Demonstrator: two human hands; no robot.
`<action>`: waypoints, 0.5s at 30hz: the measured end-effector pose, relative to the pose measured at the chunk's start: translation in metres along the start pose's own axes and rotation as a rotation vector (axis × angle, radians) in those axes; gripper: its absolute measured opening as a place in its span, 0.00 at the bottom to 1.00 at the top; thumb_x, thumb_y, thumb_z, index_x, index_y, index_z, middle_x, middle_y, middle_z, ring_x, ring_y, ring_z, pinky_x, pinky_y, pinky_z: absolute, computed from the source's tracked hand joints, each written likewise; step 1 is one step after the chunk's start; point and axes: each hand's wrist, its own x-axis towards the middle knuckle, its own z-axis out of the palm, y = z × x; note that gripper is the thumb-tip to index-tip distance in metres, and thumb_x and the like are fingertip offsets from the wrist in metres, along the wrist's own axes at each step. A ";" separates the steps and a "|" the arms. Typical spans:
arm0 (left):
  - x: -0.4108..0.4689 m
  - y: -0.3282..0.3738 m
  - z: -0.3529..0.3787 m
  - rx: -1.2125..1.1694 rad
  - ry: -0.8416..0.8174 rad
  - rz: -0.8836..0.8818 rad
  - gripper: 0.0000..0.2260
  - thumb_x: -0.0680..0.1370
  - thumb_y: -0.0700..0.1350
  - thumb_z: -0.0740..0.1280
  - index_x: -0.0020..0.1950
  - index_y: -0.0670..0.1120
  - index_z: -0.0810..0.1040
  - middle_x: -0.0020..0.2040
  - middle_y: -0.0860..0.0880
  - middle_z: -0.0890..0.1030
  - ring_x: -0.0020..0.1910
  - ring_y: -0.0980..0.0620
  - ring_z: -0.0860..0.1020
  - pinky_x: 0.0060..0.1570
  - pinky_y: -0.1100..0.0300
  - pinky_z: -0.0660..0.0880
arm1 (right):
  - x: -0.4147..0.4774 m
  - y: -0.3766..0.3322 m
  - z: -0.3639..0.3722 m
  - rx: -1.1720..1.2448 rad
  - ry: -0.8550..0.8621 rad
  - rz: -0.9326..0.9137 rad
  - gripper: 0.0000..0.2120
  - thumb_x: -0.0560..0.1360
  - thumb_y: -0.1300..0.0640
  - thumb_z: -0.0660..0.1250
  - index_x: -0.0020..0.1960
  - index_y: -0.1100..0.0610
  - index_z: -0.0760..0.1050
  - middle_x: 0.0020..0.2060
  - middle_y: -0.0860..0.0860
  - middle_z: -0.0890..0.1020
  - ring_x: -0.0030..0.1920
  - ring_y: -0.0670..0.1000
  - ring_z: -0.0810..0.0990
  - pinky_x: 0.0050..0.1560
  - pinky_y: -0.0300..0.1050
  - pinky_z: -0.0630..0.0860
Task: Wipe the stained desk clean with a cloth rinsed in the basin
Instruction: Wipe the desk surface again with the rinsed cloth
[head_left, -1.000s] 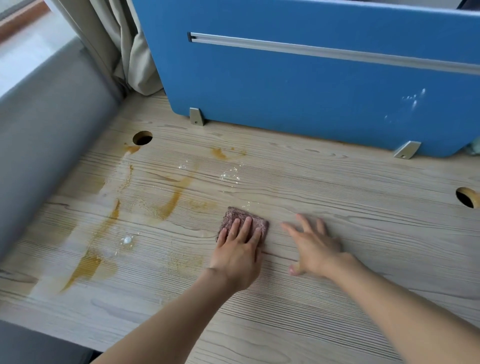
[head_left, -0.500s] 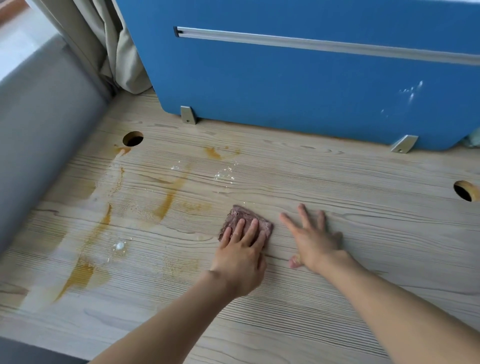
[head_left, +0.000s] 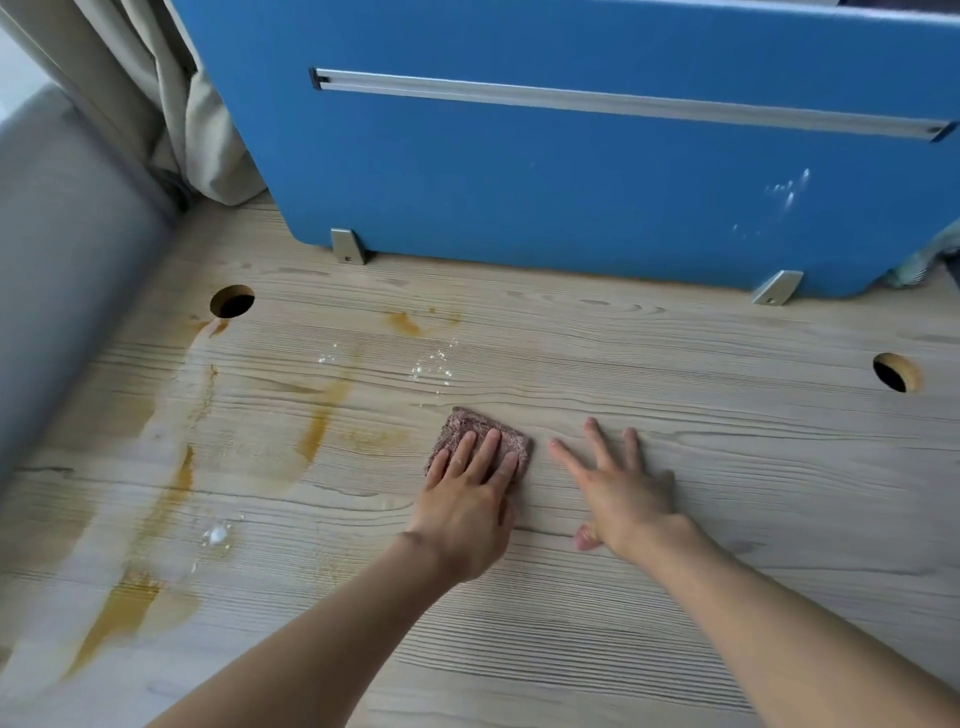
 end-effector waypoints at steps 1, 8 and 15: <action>0.003 0.003 0.000 -0.008 0.011 -0.021 0.28 0.83 0.55 0.48 0.82 0.53 0.44 0.82 0.51 0.40 0.80 0.47 0.37 0.78 0.48 0.39 | 0.000 0.000 0.000 0.001 0.003 0.000 0.55 0.71 0.47 0.76 0.77 0.32 0.35 0.78 0.45 0.31 0.78 0.65 0.35 0.68 0.75 0.60; 0.002 0.001 0.003 0.038 0.006 0.017 0.27 0.84 0.55 0.47 0.82 0.54 0.43 0.82 0.51 0.39 0.80 0.47 0.37 0.78 0.47 0.39 | 0.001 -0.001 -0.004 -0.012 -0.006 0.010 0.56 0.71 0.46 0.77 0.77 0.33 0.35 0.78 0.46 0.30 0.78 0.65 0.35 0.68 0.75 0.60; -0.001 0.017 0.004 -0.022 -0.007 -0.053 0.27 0.84 0.55 0.46 0.82 0.53 0.41 0.81 0.51 0.38 0.79 0.47 0.35 0.78 0.47 0.38 | 0.001 0.001 -0.011 -0.094 -0.014 -0.042 0.55 0.69 0.40 0.77 0.78 0.35 0.37 0.79 0.49 0.35 0.78 0.69 0.40 0.67 0.70 0.66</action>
